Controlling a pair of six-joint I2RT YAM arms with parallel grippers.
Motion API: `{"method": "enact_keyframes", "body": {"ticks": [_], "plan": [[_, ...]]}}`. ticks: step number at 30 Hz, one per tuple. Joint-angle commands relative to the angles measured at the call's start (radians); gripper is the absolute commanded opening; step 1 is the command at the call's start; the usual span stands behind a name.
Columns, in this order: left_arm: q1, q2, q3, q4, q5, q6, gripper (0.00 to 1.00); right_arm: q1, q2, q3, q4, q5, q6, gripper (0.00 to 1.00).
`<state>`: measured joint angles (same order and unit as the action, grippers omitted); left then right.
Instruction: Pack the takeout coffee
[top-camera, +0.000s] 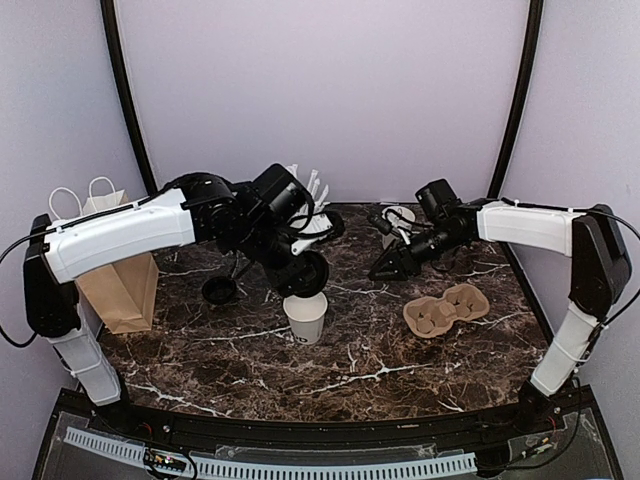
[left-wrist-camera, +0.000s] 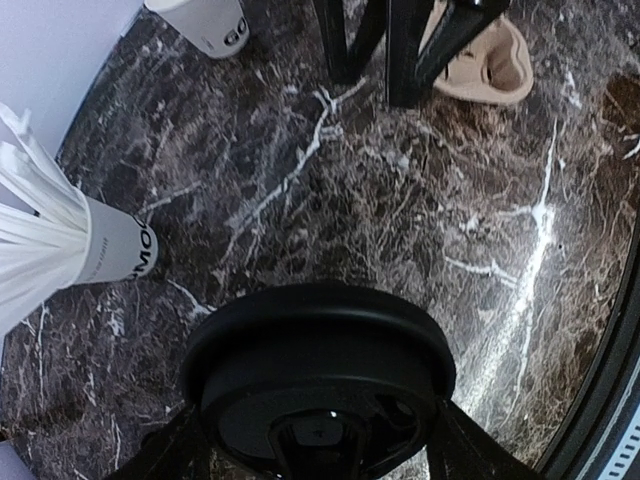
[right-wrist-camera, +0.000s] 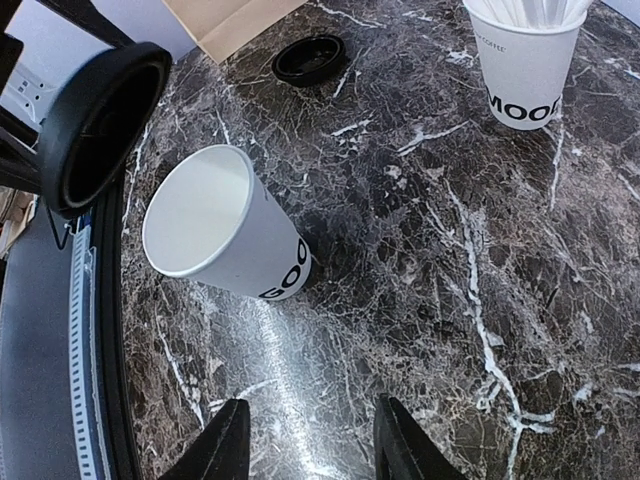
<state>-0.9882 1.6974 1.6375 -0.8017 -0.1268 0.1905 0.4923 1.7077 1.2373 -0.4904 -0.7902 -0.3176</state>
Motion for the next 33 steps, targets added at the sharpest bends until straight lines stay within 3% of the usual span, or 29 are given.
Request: {"method": "enact_keyframes", "body": {"ticks": [1, 10, 33], "plan": [[0.004, 0.038, 0.055, -0.158, 0.012, 0.013, 0.57, 0.011, 0.003, -0.004, -0.017, 0.021, -0.051, 0.43], [0.004, 0.169, 0.155, -0.25, 0.031, 0.036, 0.56, 0.022, 0.004, -0.004, -0.045, 0.022, -0.088, 0.43], [0.005, 0.267, 0.249, -0.361, 0.049, 0.057, 0.56, 0.056, 0.048, 0.017, -0.093, 0.003, -0.125, 0.43]]}}
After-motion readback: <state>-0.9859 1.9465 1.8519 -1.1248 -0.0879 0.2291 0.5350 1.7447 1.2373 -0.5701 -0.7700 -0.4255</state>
